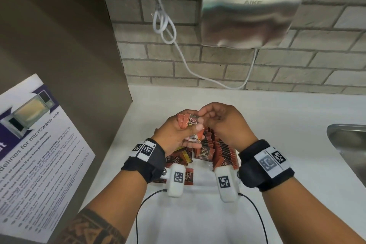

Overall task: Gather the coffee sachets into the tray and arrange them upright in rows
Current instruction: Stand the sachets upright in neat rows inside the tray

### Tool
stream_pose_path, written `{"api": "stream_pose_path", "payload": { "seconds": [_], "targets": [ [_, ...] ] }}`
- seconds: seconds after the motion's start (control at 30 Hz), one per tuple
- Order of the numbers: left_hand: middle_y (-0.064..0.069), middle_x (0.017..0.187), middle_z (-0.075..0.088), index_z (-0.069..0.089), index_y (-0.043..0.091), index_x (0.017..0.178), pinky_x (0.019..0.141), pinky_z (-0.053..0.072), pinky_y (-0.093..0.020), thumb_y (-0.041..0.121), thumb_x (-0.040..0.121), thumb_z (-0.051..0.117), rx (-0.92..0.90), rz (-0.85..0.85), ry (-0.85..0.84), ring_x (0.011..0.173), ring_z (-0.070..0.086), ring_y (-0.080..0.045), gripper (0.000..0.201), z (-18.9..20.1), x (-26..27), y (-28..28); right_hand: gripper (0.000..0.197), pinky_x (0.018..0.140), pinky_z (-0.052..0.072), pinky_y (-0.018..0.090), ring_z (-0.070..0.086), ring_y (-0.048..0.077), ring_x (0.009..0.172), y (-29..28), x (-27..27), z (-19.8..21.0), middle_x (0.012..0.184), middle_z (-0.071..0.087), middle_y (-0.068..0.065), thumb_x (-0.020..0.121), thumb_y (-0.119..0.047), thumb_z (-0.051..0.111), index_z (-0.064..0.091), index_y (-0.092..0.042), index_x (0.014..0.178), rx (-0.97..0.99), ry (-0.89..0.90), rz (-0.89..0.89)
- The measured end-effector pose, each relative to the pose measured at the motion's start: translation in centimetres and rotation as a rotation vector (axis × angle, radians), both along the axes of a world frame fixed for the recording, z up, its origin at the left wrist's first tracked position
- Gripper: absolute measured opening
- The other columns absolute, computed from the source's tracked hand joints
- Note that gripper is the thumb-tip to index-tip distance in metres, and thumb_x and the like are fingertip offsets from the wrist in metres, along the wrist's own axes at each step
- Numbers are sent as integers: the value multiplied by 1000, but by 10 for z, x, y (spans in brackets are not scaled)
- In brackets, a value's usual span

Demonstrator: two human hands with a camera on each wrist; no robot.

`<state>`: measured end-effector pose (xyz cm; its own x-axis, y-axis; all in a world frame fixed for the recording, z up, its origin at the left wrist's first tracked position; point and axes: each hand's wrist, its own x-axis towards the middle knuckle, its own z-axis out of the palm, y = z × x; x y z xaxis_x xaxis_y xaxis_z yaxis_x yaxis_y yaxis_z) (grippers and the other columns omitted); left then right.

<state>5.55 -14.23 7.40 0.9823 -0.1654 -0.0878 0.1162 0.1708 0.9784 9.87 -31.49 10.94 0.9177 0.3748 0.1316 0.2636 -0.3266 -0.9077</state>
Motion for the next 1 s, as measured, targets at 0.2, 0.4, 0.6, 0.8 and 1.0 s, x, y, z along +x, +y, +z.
{"api": "stream_pose_path", "payload": {
  "seconds": [0.2, 0.4, 0.6, 0.8, 1.0],
  "targets": [
    [-3, 98, 72, 66, 20, 120, 66, 59, -30, 11, 89, 76, 196, -2, -49, 87, 68, -23, 34, -3, 0, 6, 5, 68, 48, 9, 65, -2, 73, -2, 4, 4, 83, 73, -7, 89, -19, 74, 75, -24, 91, -89, -53, -29],
    [-4, 89, 78, 72, 35, 102, 73, 61, -50, 51, 59, 91, 447, 81, -83, 80, 72, -42, 50, -14, 6, 9, 4, 67, 46, 10, 66, 2, 78, -2, 2, 7, 84, 74, -11, 89, -23, 73, 76, -22, 88, -228, -100, -24],
    [8, 93, 78, 71, 40, 103, 85, 59, -51, 60, 52, 88, 552, 133, -108, 87, 75, -20, 58, -17, 8, 7, 14, 65, 42, 5, 63, -3, 76, -2, -1, 9, 81, 71, -14, 92, -18, 67, 72, -26, 82, -252, -167, -50],
    [9, 91, 77, 72, 38, 101, 85, 60, -48, 57, 57, 88, 609, 124, -107, 84, 74, -17, 51, -22, 8, 8, 6, 64, 39, 3, 56, -7, 69, -5, 0, 11, 79, 66, -17, 92, -20, 69, 73, -21, 88, -357, -173, 3],
    [15, 101, 74, 68, 41, 107, 94, 53, -44, 69, 58, 83, 711, 138, -78, 97, 69, -10, 58, -25, 10, 17, 9, 63, 39, 3, 56, -8, 69, -12, 0, 7, 77, 63, -17, 92, -15, 65, 72, -21, 89, -417, -187, -2]
  ]
}}
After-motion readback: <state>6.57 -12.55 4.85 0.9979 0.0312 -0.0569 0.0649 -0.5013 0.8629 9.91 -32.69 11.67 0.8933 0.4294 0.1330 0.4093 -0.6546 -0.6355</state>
